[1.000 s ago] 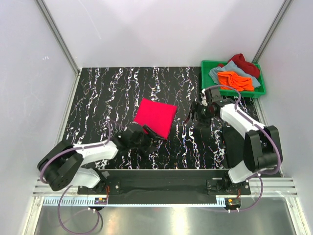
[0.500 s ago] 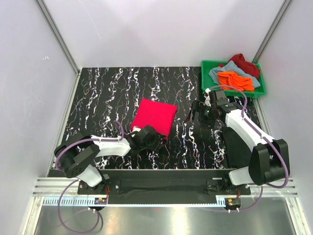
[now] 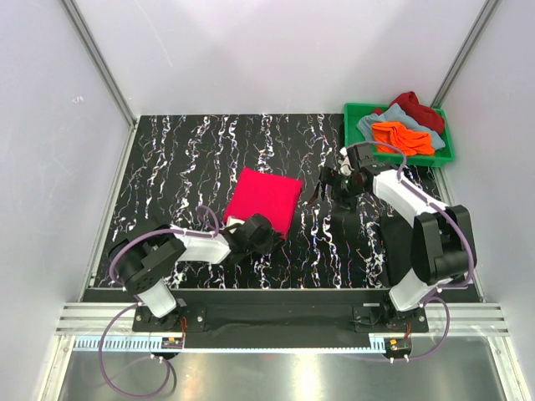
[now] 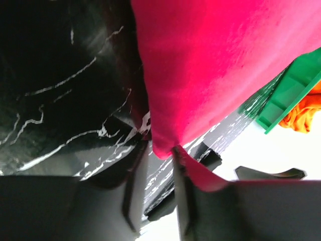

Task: Fold and stack the t-shirts
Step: Neatly place the folded tshirt to the corner

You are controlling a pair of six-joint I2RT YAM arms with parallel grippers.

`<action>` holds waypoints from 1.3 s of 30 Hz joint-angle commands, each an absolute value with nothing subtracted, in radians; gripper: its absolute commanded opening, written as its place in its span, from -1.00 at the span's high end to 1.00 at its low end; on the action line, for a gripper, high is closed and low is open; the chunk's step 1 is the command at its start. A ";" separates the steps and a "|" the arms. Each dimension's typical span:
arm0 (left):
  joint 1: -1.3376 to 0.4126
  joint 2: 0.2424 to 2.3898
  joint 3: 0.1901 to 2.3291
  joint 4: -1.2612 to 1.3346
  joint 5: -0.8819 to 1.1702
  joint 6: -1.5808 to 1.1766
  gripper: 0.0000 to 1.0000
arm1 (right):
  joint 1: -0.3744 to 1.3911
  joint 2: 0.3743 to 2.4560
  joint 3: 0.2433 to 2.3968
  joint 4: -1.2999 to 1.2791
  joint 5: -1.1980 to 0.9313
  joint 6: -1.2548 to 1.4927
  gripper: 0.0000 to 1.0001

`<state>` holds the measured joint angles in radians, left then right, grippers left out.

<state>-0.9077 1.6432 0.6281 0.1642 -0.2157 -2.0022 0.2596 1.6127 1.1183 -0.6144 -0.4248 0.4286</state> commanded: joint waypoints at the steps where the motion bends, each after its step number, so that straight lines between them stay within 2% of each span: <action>1: -0.910 1.657 0.643 0.179 -0.275 -2.014 0.48 | 0.259 1.673 1.192 -0.585 -0.530 0.414 -0.85; 3: -0.908 1.655 0.641 0.195 -0.272 -2.010 0.71 | 0.259 1.706 1.218 -0.566 -0.564 0.419 -0.75; 4: -0.904 1.649 0.640 0.202 -0.267 -2.005 0.75 | 0.259 1.732 1.227 -0.565 -0.584 0.422 -0.74; 6: -0.890 1.638 0.640 0.212 -0.242 -1.984 0.91 | 0.259 1.753 1.246 -0.551 -0.609 0.411 -0.79; 10: -0.845 1.589 0.635 0.196 -0.198 -1.925 1.00 | 0.259 1.825 1.279 -0.545 -0.698 0.380 -0.93; 16: -0.810 1.511 0.604 0.199 -0.133 -1.910 1.00 | 0.259 1.914 1.307 -0.466 -0.778 0.429 -0.93; 22: -0.789 1.459 0.600 0.187 -0.098 -1.890 1.00 | 0.262 1.966 1.261 -0.281 -0.813 0.628 -0.86; 27: -0.781 1.434 0.614 0.170 -0.074 -1.867 1.00 | 0.264 1.997 1.201 -0.148 -0.813 0.764 -0.81; 39: -0.773 1.398 0.623 0.164 -0.058 -1.870 1.00 | 0.305 2.017 1.135 -0.029 -0.747 0.931 -0.72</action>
